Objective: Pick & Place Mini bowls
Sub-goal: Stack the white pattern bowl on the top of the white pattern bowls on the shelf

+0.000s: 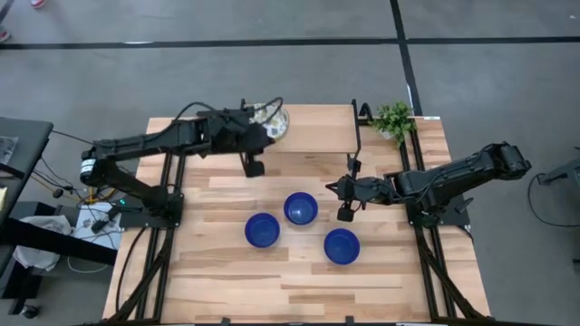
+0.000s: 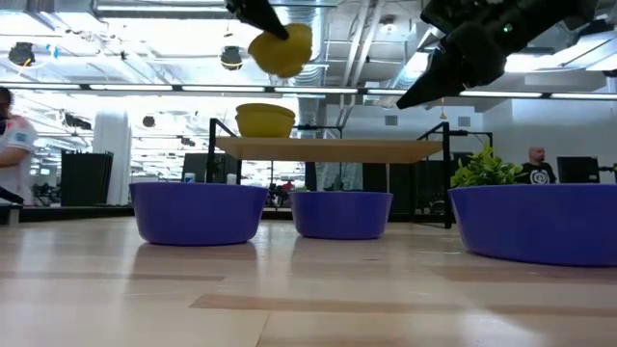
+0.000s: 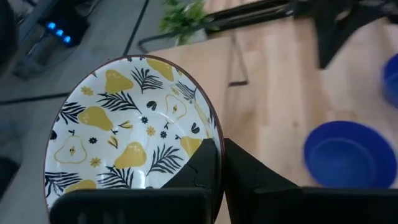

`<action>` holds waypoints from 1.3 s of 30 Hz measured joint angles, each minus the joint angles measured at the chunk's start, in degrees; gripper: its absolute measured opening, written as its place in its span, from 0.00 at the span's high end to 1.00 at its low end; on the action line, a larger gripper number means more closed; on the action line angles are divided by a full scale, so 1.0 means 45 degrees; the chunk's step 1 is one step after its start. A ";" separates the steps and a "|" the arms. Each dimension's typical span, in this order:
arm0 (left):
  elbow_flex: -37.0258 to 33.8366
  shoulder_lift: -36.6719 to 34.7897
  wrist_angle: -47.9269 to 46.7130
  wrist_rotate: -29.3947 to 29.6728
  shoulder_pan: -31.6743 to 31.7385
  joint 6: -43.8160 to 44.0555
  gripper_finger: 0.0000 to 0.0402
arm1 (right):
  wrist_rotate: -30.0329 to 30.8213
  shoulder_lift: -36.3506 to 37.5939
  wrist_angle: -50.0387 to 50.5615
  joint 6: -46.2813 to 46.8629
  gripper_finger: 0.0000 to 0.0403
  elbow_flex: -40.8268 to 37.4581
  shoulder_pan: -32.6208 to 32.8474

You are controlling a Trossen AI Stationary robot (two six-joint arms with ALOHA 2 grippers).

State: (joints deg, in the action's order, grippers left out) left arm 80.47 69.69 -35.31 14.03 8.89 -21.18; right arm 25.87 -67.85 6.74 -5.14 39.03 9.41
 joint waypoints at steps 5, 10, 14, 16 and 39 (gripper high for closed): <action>0.0000 0.0075 -0.0092 0.0080 0.1084 -0.0513 0.97 | -0.0044 -0.0005 -0.0121 0.0047 1.00 0.0000 0.0063; 0.0000 0.0117 -0.0133 0.0110 0.2047 -0.0575 0.97 | -0.0073 -0.0005 -0.0494 0.0033 1.00 0.0000 0.0292; -0.0011 0.0232 -0.0163 -0.0076 0.2521 -0.0576 0.97 | -0.0078 -0.0010 -0.0559 0.0038 1.00 0.0000 0.0330; -0.0095 0.0305 -0.0138 -0.0259 0.2653 -0.0577 0.97 | -0.0078 -0.0010 -0.0559 0.0038 1.00 0.0000 0.0330; -0.0345 0.1215 -0.0211 -0.0356 0.2787 -0.0620 0.97 | -0.0102 -0.0011 -0.0510 0.0047 1.00 0.0005 0.0330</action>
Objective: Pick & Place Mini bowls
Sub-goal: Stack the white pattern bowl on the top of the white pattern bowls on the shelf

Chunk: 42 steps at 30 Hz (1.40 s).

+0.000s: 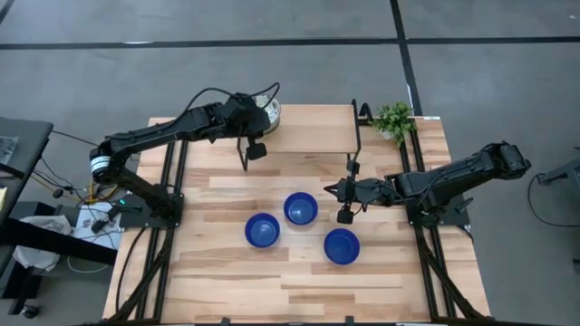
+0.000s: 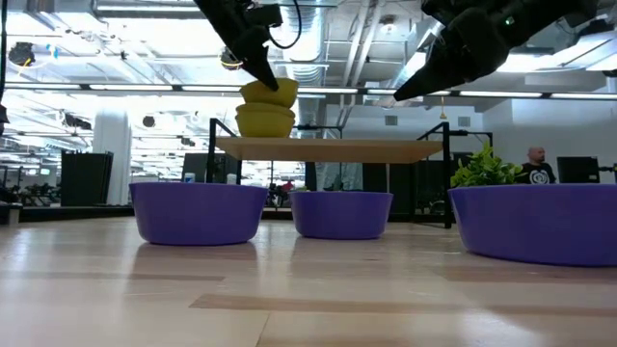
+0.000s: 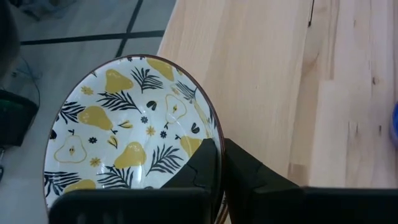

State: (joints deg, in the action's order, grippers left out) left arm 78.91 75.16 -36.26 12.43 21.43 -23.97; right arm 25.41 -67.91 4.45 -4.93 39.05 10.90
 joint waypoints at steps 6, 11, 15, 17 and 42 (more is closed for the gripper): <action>0.0000 -0.0015 -0.0561 0.0003 0.0000 0.0212 0.97 | -0.0029 0.0000 0.0024 0.0004 1.00 0.0000 0.0000; 0.0000 0.0000 -0.0547 0.0063 0.0000 0.0427 0.97 | -0.0029 -0.0002 0.0029 0.0005 1.00 0.0000 0.0000; 0.0000 0.0000 -0.0549 0.0101 0.0000 0.0429 0.96 | -0.0029 -0.0002 0.0027 0.0005 1.00 0.0004 0.0000; 0.0000 0.0000 -0.0560 0.0100 0.0000 0.0433 0.95 | -0.0029 -0.0001 0.0028 0.0010 1.00 0.0005 0.0000; 0.0005 0.0000 -0.0513 0.0012 0.0345 0.0488 0.94 | -0.0024 -0.0003 0.0014 0.0010 1.00 0.0010 0.0000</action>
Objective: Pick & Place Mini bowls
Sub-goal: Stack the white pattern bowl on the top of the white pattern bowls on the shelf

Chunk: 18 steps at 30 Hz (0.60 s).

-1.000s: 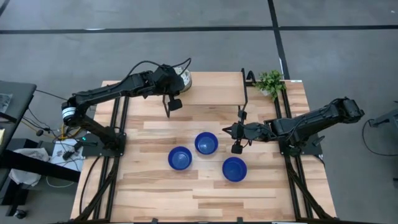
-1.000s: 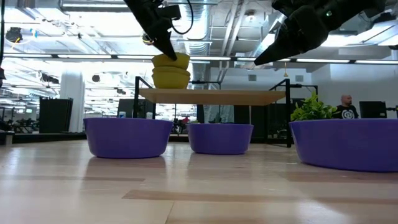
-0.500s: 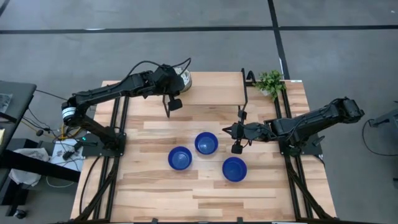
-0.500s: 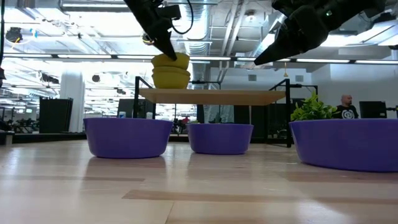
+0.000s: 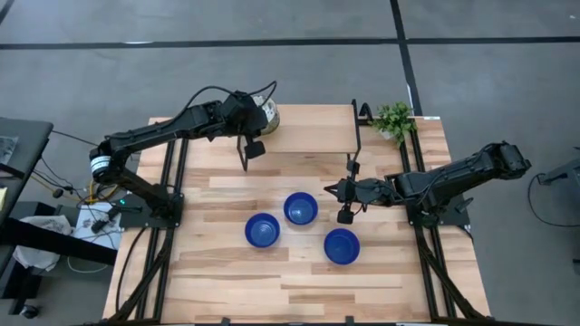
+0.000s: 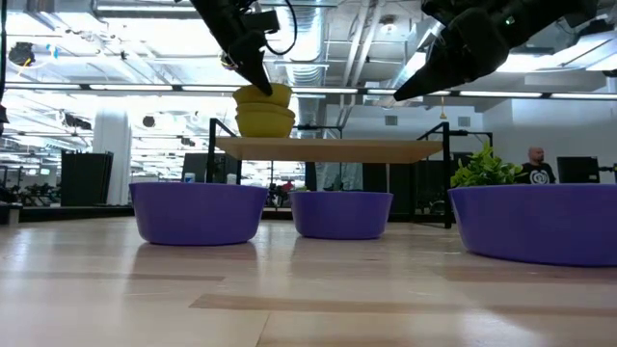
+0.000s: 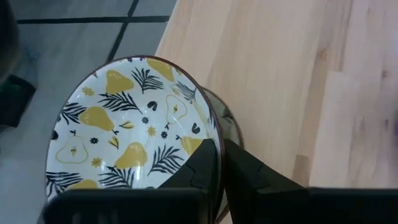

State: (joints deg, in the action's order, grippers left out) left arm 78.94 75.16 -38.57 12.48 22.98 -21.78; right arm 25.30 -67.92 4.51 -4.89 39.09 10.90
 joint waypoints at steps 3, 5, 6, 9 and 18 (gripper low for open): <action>0.0000 0.0000 0.0000 -0.0216 0.0000 0.0021 0.94 | 0.0000 0.0001 0.0000 0.0000 1.00 0.0000 0.0000; 0.0000 0.0000 0.0005 -0.0216 0.0000 0.0048 0.94 | 0.0000 0.0003 -0.0001 0.0028 1.00 0.0000 0.0000; 0.0000 0.0000 0.0001 -0.0216 0.0000 0.0048 0.94 | 0.0001 0.0000 -0.0005 0.0083 1.00 0.0000 0.0000; -0.0212 -0.0005 0.0214 -0.0211 0.0000 0.0039 0.94 | 0.0000 0.0000 -0.0005 0.0092 1.00 0.0000 0.0000; -0.0903 0.0000 0.0795 -0.0133 0.0063 -0.0535 0.90 | 0.0000 0.0004 -0.0014 0.0097 1.00 0.0000 0.0000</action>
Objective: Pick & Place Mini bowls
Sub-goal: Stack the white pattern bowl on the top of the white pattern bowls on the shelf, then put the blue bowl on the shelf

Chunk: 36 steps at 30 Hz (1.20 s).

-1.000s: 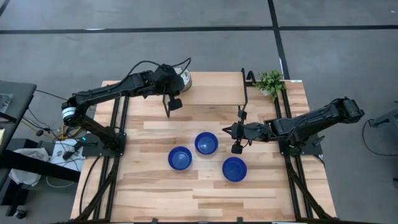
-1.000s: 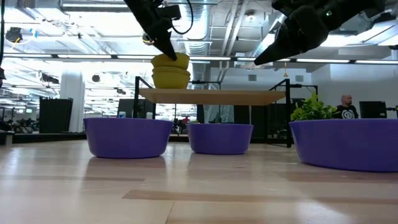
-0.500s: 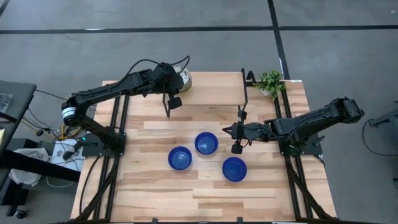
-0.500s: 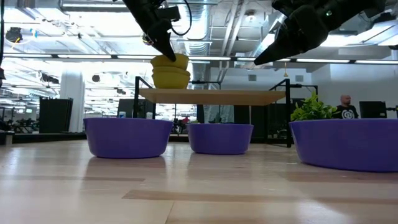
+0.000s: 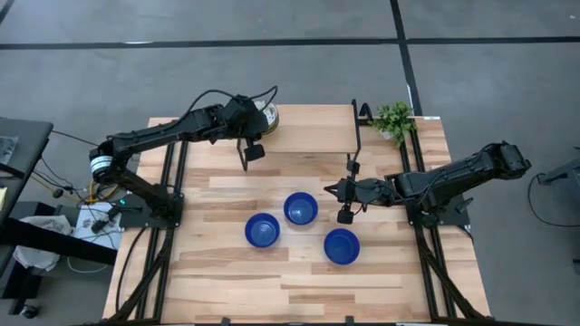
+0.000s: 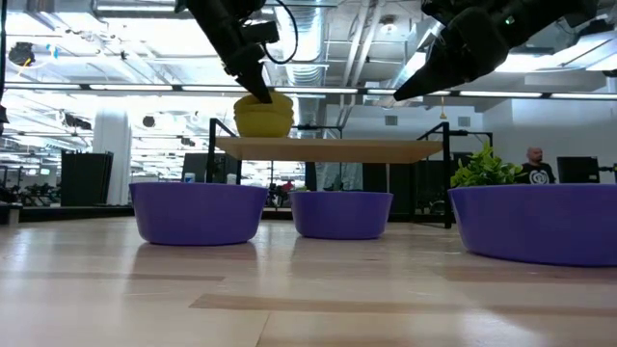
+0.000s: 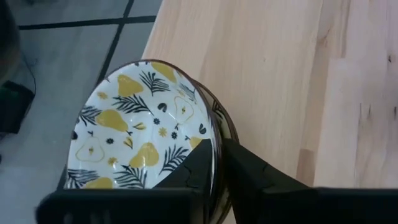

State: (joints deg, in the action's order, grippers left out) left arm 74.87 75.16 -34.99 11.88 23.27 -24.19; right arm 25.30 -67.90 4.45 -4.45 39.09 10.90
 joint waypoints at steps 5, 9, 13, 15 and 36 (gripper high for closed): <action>-0.0005 -0.0010 0.0066 -0.0010 0.0000 0.0001 0.88 | 0.0000 -0.0005 0.0000 0.0000 1.00 0.0000 0.0000; -0.0008 -0.0015 0.0089 0.0010 -0.0005 0.0001 0.86 | 0.0000 -0.0001 0.0000 0.0000 1.00 0.0000 0.0000; -0.0010 -0.0019 0.0109 0.0024 -0.0005 0.0001 0.83 | 0.0000 -0.0005 0.0000 0.0000 1.00 0.0000 0.0000; -0.0010 -0.0024 0.0111 0.0026 -0.0005 0.0061 0.81 | -0.0022 -0.0003 0.0000 0.0000 1.00 0.0000 0.0000; -0.0015 -0.0029 0.0118 -0.0005 -0.0010 0.0103 0.60 | -0.0287 -0.0005 0.0005 0.0000 1.00 0.0000 0.0000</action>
State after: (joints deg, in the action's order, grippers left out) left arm 74.81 75.02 -34.46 11.86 23.22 -23.73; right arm 24.01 -67.92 4.47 -4.45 39.09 10.90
